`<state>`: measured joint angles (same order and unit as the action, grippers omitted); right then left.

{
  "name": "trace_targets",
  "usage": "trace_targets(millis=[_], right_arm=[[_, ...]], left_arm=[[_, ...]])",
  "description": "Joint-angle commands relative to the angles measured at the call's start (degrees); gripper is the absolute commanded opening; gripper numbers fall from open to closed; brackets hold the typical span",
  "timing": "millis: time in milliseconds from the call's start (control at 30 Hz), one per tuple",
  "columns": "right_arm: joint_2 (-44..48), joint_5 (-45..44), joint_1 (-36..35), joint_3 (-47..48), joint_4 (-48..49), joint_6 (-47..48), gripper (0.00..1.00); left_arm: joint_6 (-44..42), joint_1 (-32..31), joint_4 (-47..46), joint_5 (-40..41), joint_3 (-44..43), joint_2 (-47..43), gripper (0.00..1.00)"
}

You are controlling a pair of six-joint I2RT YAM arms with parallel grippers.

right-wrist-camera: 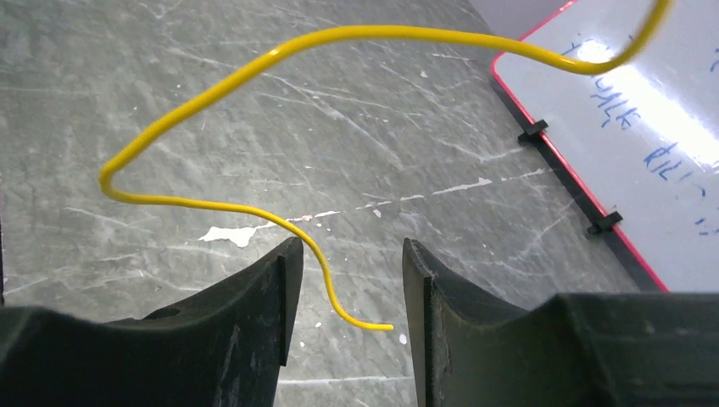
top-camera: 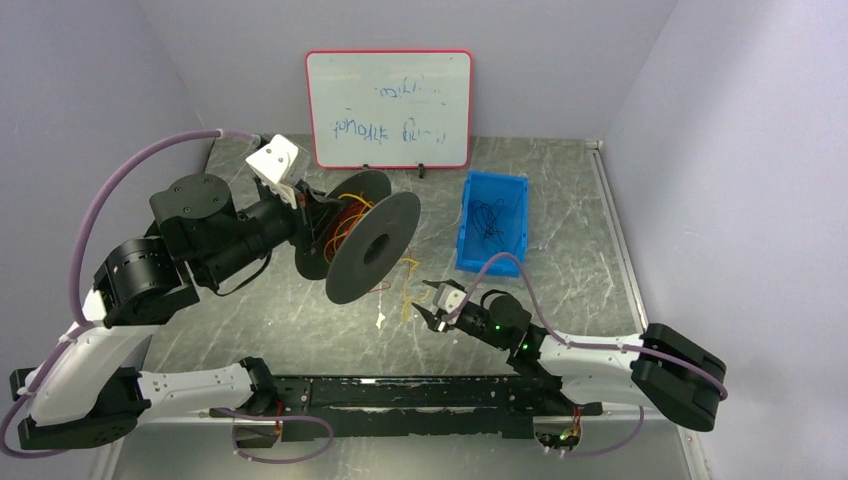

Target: Wrap the cables

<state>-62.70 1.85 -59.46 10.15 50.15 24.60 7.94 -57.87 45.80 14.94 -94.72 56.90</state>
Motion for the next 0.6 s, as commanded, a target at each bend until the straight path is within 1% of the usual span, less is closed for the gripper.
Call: trace_targets(millis=[0,100,400,500,567], right_arm=[[-2.17,-0.82,-1.19,2.48,-0.7,3.68,0.48],[-3.55,-1.29,-1.59,3.05,-1.5,4.03,0.47],[-6.1,-4.7,-1.84,2.38,0.92,4.29,0.46],[-7.34,-4.8,-1.89,2.9,1.16,3.71,0.38],[-7.73,-4.02,-1.9,3.38,0.71,3.04,0.3]], left_arm=[[0.56,-0.23,-3.69,-1.05,-1.53,-1.73,0.07],[0.71,-0.26,-3.78,-1.21,-1.19,-2.18,0.07],[0.84,-0.23,-3.52,-2.01,-1.27,-2.07,0.07],[0.98,-0.23,-3.74,-2.19,-1.17,-2.15,0.07],[1.17,-0.23,-3.85,-1.99,-0.94,-2.24,0.07]])
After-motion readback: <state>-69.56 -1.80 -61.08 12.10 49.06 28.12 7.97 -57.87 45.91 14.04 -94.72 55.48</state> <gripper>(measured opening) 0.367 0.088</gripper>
